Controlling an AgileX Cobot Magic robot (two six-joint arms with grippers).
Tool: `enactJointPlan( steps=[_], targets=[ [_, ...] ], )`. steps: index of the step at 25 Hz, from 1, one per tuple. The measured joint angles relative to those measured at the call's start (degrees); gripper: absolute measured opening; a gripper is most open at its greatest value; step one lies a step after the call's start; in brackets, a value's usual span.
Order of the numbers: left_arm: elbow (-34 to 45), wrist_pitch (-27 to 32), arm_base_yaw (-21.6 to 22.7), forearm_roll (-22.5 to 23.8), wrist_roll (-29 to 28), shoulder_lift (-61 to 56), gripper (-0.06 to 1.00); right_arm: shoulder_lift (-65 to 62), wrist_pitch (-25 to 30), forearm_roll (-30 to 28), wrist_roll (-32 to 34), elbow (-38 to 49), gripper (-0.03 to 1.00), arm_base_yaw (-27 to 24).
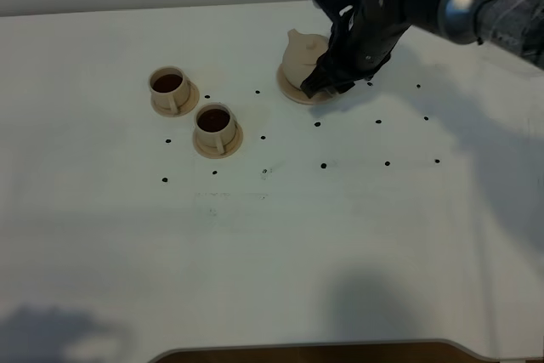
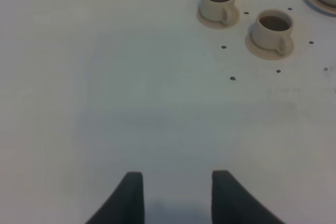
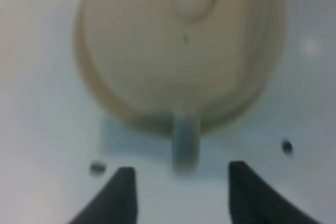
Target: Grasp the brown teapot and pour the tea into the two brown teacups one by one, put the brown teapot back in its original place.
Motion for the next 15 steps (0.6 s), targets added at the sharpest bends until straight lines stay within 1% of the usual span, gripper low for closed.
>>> enactJointPlan(
  steps=[2,3,5,7,8,9,11,13,15],
  targets=[
    [0.0,0.0,0.0,0.0,0.0,0.0,0.33,-2.0,4.5,-0.1,0.0,-0.1,0.47,0.0],
    [0.0,0.0,0.0,0.0,0.0,0.0,0.33,-3.2,8.0,-0.1,0.0,-0.1,0.48,0.1],
    [0.0,0.0,0.0,0.0,0.0,0.0,0.33,-4.7,13.4,-0.1,0.0,-0.1,0.49,0.1],
    [0.0,0.0,0.0,0.0,0.0,0.0,0.33,-6.5,20.5,-0.1,0.0,-0.1,0.48,0.1],
    [0.0,0.0,0.0,0.0,0.0,0.0,0.33,-7.3,22.4,-0.1,0.0,-0.1,0.48,0.1],
    [0.0,0.0,0.0,0.0,0.0,0.0,0.33,-8.4,23.4,-0.1,0.0,-0.1,0.48,0.1],
    [0.0,0.0,0.0,0.0,0.0,0.0,0.33,-10.6,23.6,0.0,0.0,0.8,0.46,0.1],
    [0.0,0.0,0.0,0.0,0.0,0.0,0.33,-14.1,23.9,0.4,0.0,3.7,0.46,0.1],
    [0.0,0.0,0.0,0.0,0.0,0.0,0.33,-18.2,23.9,1.4,0.0,8.4,0.45,0.1]
  ],
)
